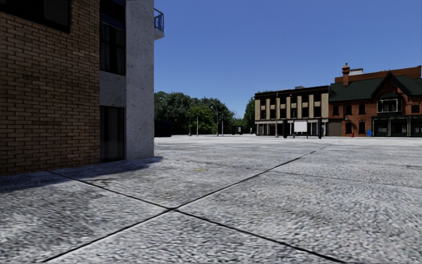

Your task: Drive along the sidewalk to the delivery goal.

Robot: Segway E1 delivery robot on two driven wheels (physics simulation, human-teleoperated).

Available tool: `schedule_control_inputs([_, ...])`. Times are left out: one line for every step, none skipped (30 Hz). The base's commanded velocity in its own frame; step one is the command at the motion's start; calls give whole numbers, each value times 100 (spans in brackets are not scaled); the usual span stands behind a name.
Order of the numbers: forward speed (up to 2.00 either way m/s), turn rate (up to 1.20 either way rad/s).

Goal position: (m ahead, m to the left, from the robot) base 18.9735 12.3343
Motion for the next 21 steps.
schedule_control_inputs([200, 0])
schedule_control_inputs([200, 0])
schedule_control_inputs([200, 0])
schedule_control_inputs([200, 0])
schedule_control_inputs([200, 0])
schedule_control_inputs([200, 0])
schedule_control_inputs([200, 0])
schedule_control_inputs([200, 0])
schedule_control_inputs([200, 0])
schedule_control_inputs([200, 0])
schedule_control_inputs([200, 0])
schedule_control_inputs([200, 0])
schedule_control_inputs([200, 0])
schedule_control_inputs([200, 0])
schedule_control_inputs([200, 0])
schedule_control_inputs([200, 0])
schedule_control_inputs([200, 0])
schedule_control_inputs([200, 0])
schedule_control_inputs([200, 0])
schedule_control_inputs([200, 0])
schedule_control_inputs([200, 0])
